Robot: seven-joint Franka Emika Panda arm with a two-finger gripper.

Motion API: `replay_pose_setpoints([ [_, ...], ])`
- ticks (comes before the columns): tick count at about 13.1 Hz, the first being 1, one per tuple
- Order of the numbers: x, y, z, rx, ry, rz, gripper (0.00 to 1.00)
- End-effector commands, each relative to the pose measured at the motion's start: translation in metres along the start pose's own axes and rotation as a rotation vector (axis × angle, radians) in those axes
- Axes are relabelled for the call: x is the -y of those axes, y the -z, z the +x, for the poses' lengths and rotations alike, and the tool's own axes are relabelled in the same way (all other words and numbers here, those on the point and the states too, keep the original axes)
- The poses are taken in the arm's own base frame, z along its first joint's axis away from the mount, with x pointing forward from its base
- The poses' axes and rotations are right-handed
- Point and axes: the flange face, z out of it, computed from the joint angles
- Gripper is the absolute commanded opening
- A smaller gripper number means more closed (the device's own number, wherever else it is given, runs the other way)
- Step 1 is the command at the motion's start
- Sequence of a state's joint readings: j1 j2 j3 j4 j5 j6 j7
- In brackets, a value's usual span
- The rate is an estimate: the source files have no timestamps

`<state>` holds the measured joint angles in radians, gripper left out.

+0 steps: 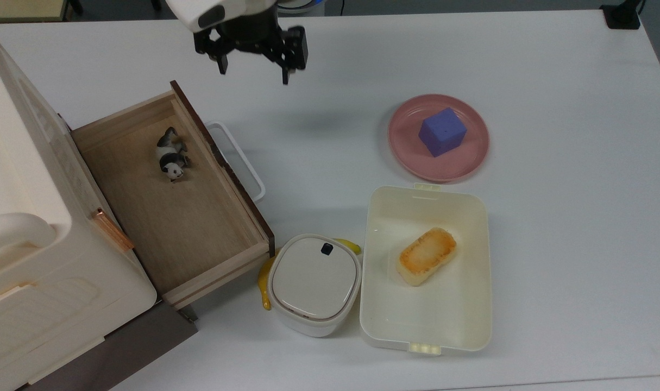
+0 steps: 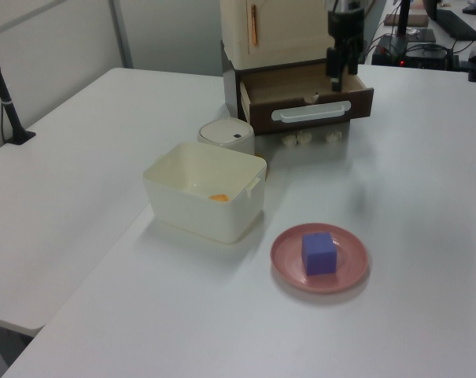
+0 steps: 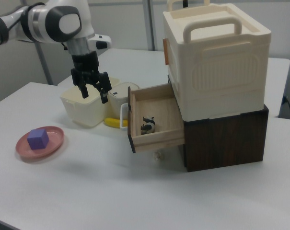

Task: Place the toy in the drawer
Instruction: 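Raise the empty gripper up and away from the drawer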

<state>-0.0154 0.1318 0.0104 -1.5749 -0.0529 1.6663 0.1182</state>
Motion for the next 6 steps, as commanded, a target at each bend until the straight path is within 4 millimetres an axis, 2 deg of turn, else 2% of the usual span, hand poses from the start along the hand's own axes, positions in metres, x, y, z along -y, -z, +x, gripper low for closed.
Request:
replay_pose_setpoints([
  [1,-0.0038,0.0259,-0.0266,0.017,0.072,0.023,1.00],
  [6,-0.0027,0.0243,-0.0289,0.036,0.068,0.016,1.00],
])
